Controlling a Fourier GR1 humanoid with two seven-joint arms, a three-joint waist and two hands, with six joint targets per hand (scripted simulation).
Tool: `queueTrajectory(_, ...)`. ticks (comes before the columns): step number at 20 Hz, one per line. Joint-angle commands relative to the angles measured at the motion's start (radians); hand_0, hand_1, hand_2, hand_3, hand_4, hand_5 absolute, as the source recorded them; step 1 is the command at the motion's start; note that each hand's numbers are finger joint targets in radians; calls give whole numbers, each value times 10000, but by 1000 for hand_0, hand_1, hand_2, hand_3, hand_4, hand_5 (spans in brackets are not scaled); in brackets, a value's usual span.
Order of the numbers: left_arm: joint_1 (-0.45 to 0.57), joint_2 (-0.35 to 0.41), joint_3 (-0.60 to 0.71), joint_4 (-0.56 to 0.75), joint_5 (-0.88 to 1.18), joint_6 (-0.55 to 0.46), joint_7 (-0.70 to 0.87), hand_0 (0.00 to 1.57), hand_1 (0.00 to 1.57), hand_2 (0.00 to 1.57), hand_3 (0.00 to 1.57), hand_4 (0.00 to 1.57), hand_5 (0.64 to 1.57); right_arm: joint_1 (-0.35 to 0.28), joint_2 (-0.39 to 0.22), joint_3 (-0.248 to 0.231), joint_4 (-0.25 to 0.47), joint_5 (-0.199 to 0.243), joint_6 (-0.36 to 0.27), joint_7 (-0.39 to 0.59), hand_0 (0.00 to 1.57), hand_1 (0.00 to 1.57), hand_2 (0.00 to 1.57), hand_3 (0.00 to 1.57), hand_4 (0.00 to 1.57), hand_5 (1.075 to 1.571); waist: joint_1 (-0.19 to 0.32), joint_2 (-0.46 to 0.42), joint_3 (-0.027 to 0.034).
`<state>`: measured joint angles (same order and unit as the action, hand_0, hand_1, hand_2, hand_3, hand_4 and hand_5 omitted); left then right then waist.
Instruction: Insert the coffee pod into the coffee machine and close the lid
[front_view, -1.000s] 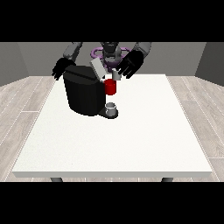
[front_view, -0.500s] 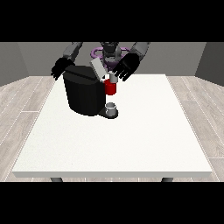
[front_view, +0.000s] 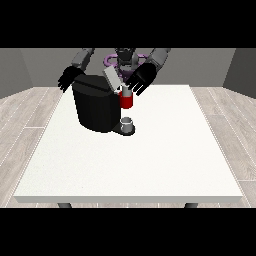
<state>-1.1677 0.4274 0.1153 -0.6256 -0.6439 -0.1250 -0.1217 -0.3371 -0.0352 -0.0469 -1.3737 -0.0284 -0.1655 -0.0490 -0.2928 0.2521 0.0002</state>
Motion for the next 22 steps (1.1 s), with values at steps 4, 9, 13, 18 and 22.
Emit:
queueTrajectory(4,-29,-205,6,82,-22,-110,42,1186,1186,1269,1202,515,1571,18,130,101,103,245,-314,-33,0,0,0,0,448,1571,238,-97,-2)
queueTrajectory(9,-73,214,41,213,-113,-403,-106,1208,1208,1265,1191,493,1571,92,89,-153,-1,-186,-68,-101,0,0,0,0,445,1571,120,14,-1)
queueTrajectory(13,-133,-334,-86,55,-223,-175,412,1230,1230,1274,1180,481,1571,186,-259,-520,507,-416,318,-606,0,0,0,0,403,1571,94,15,4)
queueTrajectory(18,-114,386,203,382,-131,-401,-326,1211,1211,1239,1123,460,1571,313,134,210,-195,219,-223,-82,0,0,0,0,380,1571,-61,272,-4)
queueTrajectory(22,29,-33,-112,180,-451,-21,-196,1152,1152,1178,1020,450,1571,-25,135,2,121,145,-329,-219,0,0,0,0,438,1571,223,262,-2)
